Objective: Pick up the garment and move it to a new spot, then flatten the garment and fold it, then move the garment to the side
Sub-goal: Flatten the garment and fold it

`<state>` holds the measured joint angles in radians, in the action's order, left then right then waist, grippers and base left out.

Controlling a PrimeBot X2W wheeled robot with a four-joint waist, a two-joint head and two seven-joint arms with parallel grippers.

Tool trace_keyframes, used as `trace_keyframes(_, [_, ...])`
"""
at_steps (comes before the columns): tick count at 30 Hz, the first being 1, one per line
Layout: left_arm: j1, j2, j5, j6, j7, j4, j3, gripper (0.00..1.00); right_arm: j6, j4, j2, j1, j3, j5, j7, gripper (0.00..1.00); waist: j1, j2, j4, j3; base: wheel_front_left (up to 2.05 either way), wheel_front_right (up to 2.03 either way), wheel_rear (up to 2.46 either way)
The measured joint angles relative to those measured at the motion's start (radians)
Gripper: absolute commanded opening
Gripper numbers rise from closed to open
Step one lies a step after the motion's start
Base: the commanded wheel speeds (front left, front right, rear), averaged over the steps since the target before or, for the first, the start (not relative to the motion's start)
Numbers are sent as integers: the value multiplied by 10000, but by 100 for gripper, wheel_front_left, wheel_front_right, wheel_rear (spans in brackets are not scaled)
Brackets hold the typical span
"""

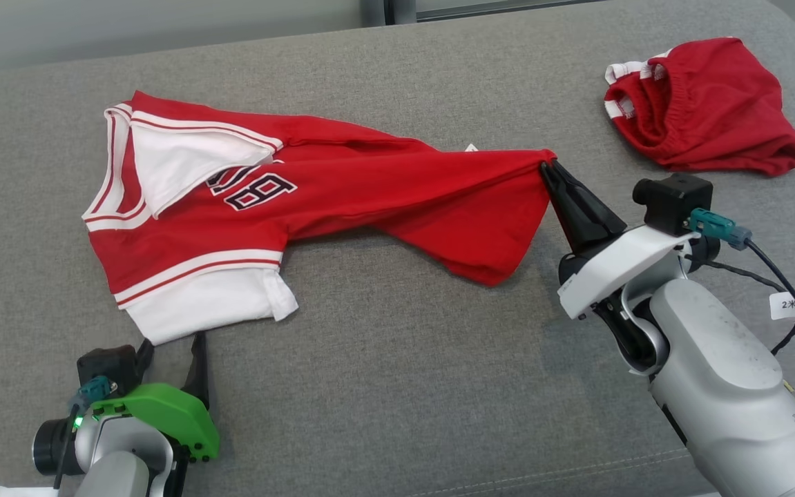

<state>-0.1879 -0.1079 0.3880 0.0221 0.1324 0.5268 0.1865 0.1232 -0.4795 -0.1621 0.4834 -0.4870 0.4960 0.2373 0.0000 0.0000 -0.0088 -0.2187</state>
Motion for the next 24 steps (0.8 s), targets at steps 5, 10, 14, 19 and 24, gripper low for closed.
trace_keyframes(5, [-431,25,-10,-2,217,288,13,100,0,40,-121,0,109,58,6,0,0,0,-36,-71,0,0,0])
trace_keyframes(10, [-615,29,-180,-219,600,458,138,15,0,84,-125,0,111,69,10,0,0,0,-14,-88,0,0,0])
trace_keyframes(14, [-779,52,-251,-412,771,464,257,0,0,102,-127,0,111,71,10,0,0,0,15,-82,0,0,0])
trace_keyframes(19, [-795,173,-232,-606,1030,267,178,0,0,165,-186,0,128,69,12,0,0,0,46,-37,0,0,0])
trace_keyframes(24, [-817,295,130,-746,1166,-518,-261,0,0,324,-324,0,263,35,92,0,0,0,84,80,0,0,0])
